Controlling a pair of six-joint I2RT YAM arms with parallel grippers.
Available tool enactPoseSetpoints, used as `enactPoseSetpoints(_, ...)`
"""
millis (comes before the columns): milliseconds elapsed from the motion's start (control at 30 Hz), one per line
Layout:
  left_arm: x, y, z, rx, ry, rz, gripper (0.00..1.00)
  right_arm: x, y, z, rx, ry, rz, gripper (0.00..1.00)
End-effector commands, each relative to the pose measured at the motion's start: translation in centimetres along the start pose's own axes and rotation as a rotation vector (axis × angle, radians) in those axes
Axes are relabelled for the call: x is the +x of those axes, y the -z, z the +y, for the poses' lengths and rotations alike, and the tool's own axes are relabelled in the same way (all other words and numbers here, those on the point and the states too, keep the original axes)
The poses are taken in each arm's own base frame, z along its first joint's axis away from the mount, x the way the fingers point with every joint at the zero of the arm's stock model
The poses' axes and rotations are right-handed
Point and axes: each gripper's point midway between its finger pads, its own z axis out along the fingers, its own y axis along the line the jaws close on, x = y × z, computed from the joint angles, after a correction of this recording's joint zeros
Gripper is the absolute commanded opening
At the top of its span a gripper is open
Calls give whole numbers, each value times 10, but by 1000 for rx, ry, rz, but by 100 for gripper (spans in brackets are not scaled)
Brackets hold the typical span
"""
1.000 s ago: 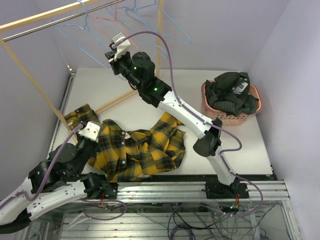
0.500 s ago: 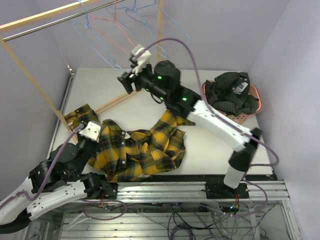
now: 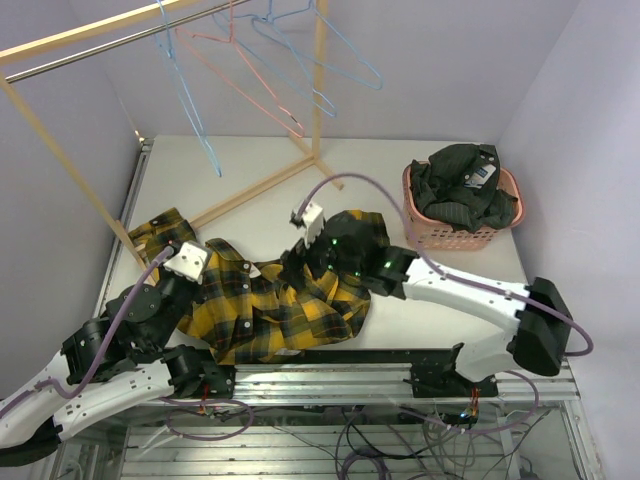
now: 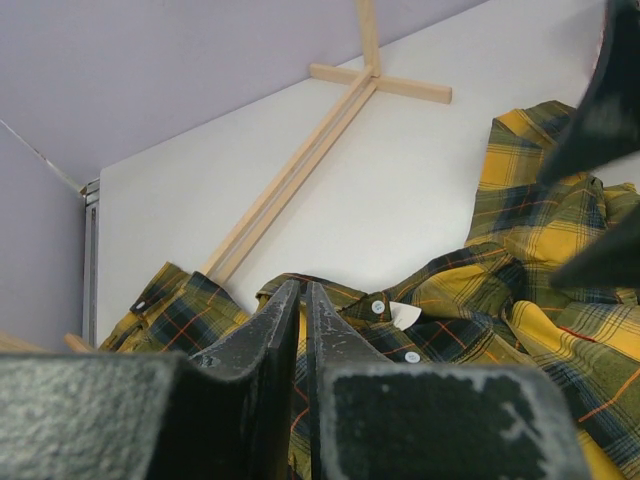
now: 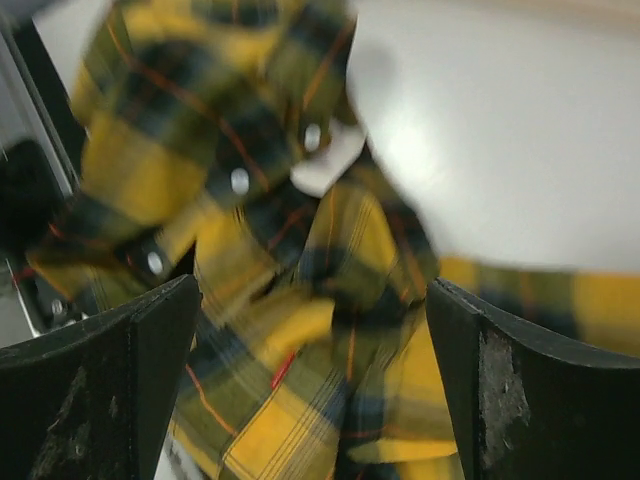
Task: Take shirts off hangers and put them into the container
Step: Pick up the shirt from the center of the board.
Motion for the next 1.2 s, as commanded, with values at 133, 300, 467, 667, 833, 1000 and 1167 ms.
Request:
enactPoseSetpoints(133,-5,-3,-2,-3,15,-18,18,59,-41,34,-89,-220,56,100)
enactPoseSetpoints(300,-5,-2,-1,-8,18,-19,17,60,-71,46,-93,-365,98,100)
enactPoseSetpoints(467,-6,1,4,-21,34,-32,17,91,-103,53,16,-408,216,100)
enactPoseSetpoints(667,-7,3,6,-19,40,-41,16,100,-124,73,74,-374,228,100)
enactPoseSetpoints(833,-7,3,5,-14,40,-44,16,129,-139,70,141,-325,286,100)
enactPoseSetpoints(1000,-7,3,4,-8,37,-43,16,160,-151,61,185,-295,327,100)
enactPoseSetpoints(1167,-7,3,4,-10,38,-44,16,168,-154,55,191,-275,323,96)
